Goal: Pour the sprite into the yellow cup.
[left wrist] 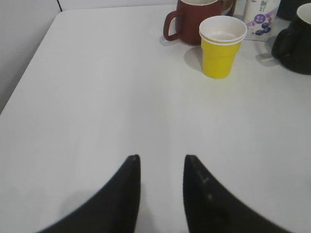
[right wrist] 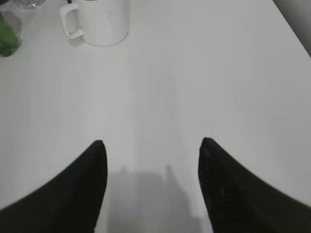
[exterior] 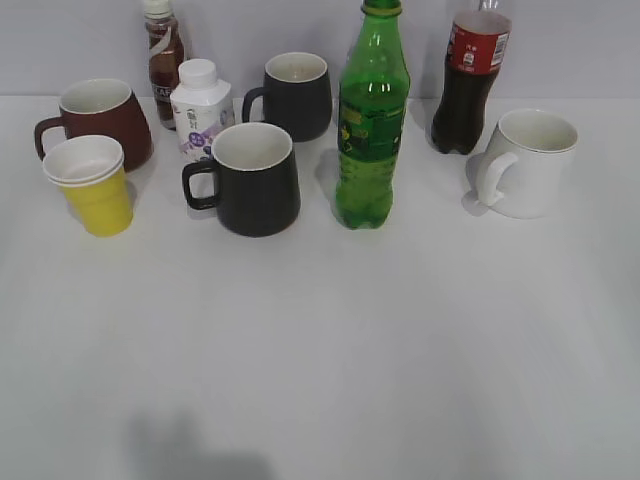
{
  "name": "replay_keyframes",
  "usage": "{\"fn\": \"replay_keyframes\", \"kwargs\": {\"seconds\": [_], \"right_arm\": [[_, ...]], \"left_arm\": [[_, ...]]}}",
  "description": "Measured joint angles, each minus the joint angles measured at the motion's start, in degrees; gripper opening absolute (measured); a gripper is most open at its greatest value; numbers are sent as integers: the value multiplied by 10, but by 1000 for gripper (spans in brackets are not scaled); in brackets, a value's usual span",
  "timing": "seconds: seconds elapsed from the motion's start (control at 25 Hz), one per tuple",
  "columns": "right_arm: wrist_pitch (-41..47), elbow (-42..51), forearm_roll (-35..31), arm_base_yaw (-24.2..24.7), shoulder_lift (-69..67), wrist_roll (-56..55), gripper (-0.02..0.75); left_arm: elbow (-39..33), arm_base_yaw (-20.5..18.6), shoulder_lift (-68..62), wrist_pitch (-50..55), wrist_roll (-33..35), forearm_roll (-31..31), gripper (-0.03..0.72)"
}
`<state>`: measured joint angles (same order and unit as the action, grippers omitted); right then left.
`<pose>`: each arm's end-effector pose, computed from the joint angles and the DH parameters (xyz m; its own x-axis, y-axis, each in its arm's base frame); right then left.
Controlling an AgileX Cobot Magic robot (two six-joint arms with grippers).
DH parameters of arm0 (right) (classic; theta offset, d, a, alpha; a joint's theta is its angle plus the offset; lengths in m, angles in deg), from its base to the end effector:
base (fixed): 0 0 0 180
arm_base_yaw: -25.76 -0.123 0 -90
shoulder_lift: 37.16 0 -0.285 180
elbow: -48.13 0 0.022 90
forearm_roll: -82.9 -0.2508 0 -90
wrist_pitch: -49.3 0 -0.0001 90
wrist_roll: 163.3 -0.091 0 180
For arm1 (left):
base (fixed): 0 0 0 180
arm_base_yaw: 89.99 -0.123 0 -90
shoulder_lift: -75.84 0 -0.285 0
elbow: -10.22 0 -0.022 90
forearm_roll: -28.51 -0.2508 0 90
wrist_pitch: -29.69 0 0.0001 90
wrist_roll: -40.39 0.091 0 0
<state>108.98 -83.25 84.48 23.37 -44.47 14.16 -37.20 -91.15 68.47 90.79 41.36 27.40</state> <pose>-0.0052 -0.0024 0.2786 -0.4321 0.0124 -0.9017 -0.0071 0.9998 0.0171 -0.0086 0.0014 0.2823 -0.4373 0.0174 -0.8992 -0.0240 0.9992 0.0311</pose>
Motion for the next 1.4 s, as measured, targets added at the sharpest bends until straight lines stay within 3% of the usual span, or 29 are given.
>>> {"fn": "replay_keyframes", "kwargs": {"seconds": [1.28, 1.4], "right_arm": [[0, 0, 0, 0, 0, 0, 447], [0, 0, -2, 0, 0, 0, 447]], "left_arm": [[0, 0, 0, 0, 0, 1, 239], [2, 16, -5, -5, 0, 2, 239]]}}
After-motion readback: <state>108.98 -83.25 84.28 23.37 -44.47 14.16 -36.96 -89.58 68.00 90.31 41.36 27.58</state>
